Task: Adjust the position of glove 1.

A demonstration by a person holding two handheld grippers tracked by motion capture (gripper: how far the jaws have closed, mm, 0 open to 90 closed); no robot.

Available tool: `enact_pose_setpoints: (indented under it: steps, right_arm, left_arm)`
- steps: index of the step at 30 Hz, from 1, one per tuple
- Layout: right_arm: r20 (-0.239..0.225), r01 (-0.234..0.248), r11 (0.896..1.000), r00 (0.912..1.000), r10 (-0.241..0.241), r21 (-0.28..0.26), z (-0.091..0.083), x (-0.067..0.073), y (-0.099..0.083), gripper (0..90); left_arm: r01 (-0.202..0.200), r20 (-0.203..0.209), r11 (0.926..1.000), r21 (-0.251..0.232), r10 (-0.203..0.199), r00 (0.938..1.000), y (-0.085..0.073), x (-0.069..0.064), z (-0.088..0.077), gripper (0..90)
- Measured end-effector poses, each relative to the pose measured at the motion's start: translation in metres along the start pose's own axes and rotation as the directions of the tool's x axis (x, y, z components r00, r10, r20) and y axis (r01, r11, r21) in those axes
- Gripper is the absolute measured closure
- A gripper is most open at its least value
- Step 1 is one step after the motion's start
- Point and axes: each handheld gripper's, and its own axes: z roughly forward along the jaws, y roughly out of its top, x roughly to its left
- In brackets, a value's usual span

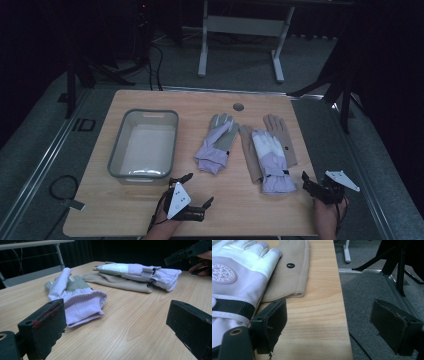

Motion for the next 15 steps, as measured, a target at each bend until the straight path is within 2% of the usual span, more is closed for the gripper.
enact_pose_setpoints:
  steps: [3, 4, 8, 12, 15]
  right_arm:
    - [-0.01, -0.012, 1.0, 0.9999, 0.012, 0.01, 0.0, -0.002, 0.001, 14.1]
    - [-0.014, -0.014, 1.0, 0.9998, 0.015, 0.012, 0.0, -0.003, 0.002, 14.1]
    - [0.005, -0.017, 0.999, 0.9998, 0.017, 0.031, -0.005, -0.015, 0.013, 14.1]
    - [-0.04, 0.003, 0.999, 0.9992, -0.001, 0.05, -0.013, -0.019, 0.036, 13.2]
    - [-0.06, 0.014, 1.0, 0.9981, -0.013, 0.01, -0.024, -0.017, 0.057, 12.5]
  left_arm:
    - [0.01, 0.006, 0.9999, -0.004, -0.01, 0.9999, 0.0, 0.002, -0.001, 2.7]
    - [0.031, 0.016, 0.9995, -0.011, -0.03, 0.9994, -0.001, 0.005, -0.001, 2.7]
    - [0.042, 0.043, 0.9988, -0.023, -0.041, 0.9982, -0.002, 0.007, -0.002, 2.7]
    - [0.043, 0.052, 0.9988, -0.024, -0.042, 0.9978, -0.002, 0.007, -0.002, 2.8]
    - [0.045, 0.053, 0.9986, -0.028, -0.043, 0.9976, -0.002, 0.008, -0.003, 2.7]
